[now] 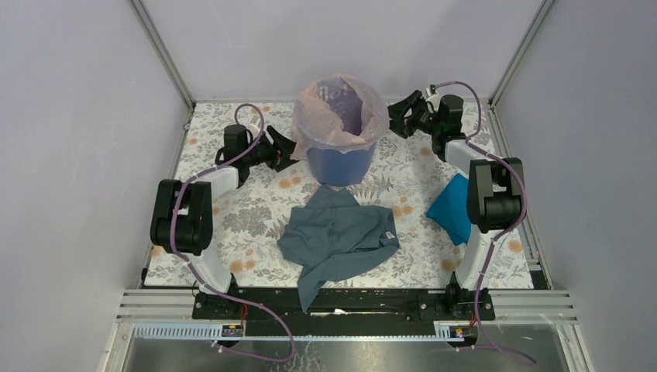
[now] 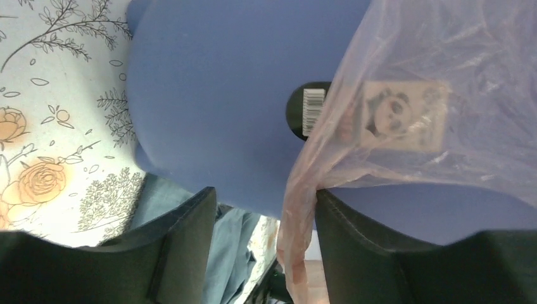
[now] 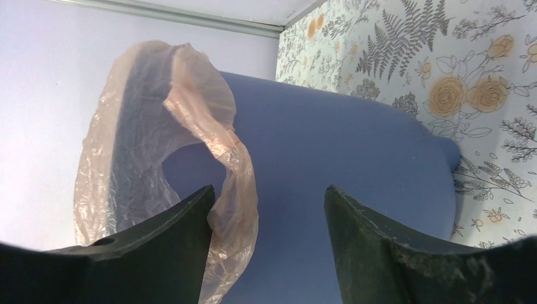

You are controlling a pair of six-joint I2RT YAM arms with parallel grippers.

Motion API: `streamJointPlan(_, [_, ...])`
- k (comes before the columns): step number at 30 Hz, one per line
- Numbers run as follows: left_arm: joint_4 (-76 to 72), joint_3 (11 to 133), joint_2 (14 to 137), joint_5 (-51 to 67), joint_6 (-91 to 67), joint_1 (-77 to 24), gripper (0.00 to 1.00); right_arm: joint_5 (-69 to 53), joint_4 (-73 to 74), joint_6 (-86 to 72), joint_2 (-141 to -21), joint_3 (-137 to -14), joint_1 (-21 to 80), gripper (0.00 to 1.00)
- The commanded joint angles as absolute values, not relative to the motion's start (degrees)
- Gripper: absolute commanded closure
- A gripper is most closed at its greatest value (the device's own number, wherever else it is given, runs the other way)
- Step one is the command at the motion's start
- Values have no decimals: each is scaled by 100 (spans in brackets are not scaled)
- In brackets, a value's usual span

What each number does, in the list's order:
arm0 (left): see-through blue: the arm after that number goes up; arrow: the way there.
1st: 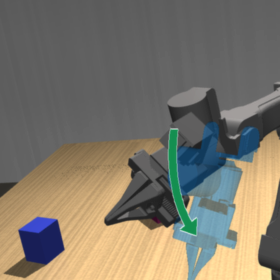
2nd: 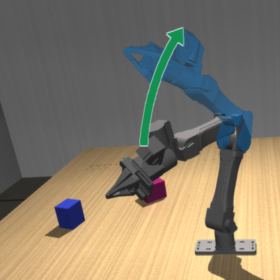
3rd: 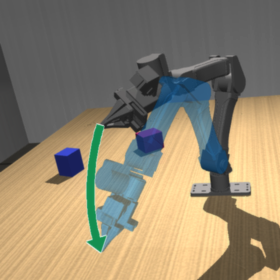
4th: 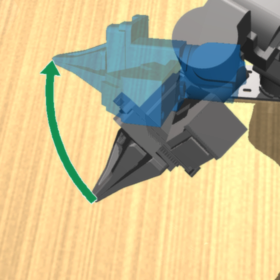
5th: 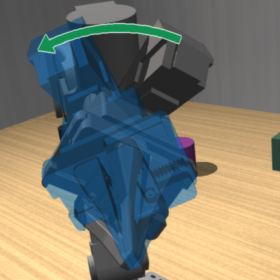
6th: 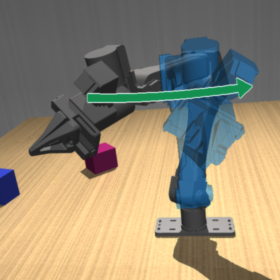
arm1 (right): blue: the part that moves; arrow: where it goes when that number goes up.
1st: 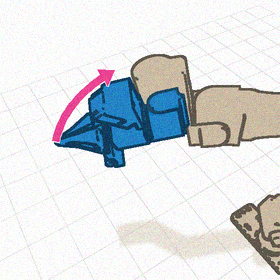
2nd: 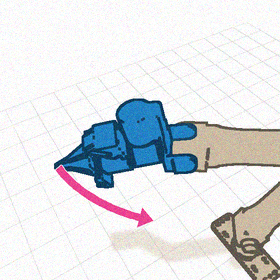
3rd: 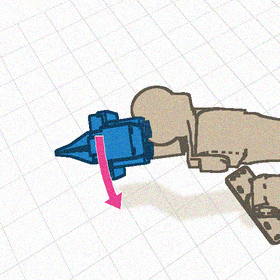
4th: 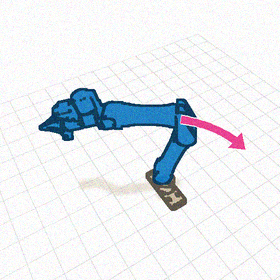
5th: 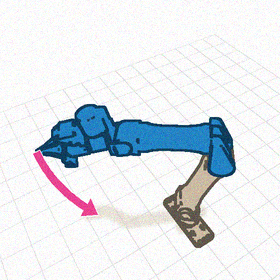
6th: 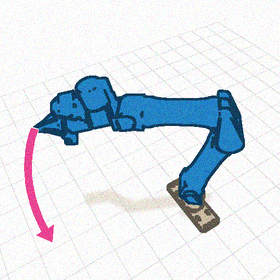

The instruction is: Put the trash bags into the trash bin

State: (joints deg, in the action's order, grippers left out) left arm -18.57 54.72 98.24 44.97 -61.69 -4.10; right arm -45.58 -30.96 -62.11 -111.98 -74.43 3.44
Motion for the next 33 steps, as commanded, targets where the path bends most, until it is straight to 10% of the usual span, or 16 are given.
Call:
streamJointPlan(1, [-2408,5614,10058,4476,-6192,-485,46,-4815,-4111,-6533,-11359,-7264,495,32])
streamJointPlan(6, [-2229,5728,10283,4175,-6054,-589,83,-4808,-4948,-6955,-11634,-6962,535,54])
streamJointPlan(10, [-1997,5865,10562,3851,-5888,-615,90,-4799,-5081,-6910,-11885,-6912,536,69])
streamJointPlan(25, [-1211,6049,10904,3216,-5277,-902,92,-4262,-2810,-5012,-11979,-7347,598,75])
streamJointPlan(33, [-833,6101,10881,3125,-5164,-1089,82,-3719,-896,-3831,-11672,-7828,756,57])
